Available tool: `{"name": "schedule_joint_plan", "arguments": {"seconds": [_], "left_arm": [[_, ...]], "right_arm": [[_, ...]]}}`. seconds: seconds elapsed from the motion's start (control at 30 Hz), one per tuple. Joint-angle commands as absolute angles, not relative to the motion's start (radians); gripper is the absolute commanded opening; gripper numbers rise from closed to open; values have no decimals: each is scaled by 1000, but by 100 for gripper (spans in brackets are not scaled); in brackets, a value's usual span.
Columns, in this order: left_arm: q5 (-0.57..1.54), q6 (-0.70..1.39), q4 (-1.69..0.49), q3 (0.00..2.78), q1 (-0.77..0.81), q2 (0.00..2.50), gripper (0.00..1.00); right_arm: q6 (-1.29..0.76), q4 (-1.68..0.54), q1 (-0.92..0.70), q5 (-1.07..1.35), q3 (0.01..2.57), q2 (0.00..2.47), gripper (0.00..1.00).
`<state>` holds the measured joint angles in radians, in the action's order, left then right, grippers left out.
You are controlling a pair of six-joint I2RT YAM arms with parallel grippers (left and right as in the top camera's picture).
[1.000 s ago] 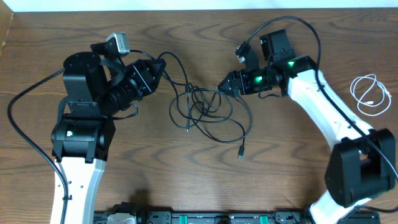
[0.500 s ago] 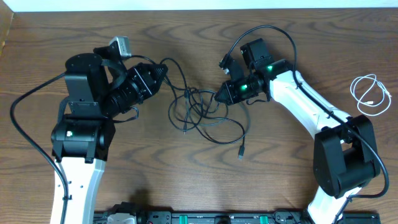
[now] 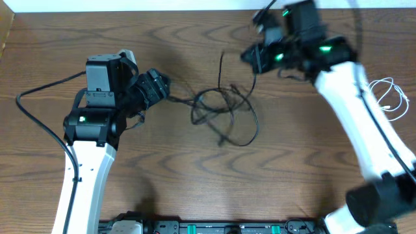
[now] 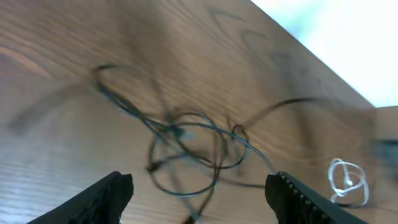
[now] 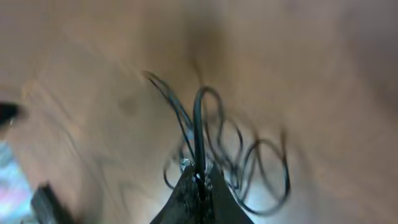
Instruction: Untangle cables
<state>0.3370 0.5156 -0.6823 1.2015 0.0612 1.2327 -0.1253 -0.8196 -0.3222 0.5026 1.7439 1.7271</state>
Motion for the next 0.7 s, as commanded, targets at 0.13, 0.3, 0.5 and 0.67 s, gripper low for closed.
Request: {"name": "schedule_joint_plan", "arguments": {"seconds": [0.13, 0.3, 0.5, 0.67], "left_arm": [[306, 459, -667, 1228, 73, 1225, 74], [367, 400, -664, 1228, 149, 1228, 74], [354, 344, -653, 1228, 273, 1255, 74], [355, 322, -633, 1228, 351, 1304, 74]], "right_arm": [[-237, -801, -322, 424, 1899, 1594, 1], [-320, -751, -319, 419, 1963, 1560, 1], [-430, -681, -286, 419, 2035, 1541, 1], [-440, -683, -266, 425, 2118, 1540, 1]]}}
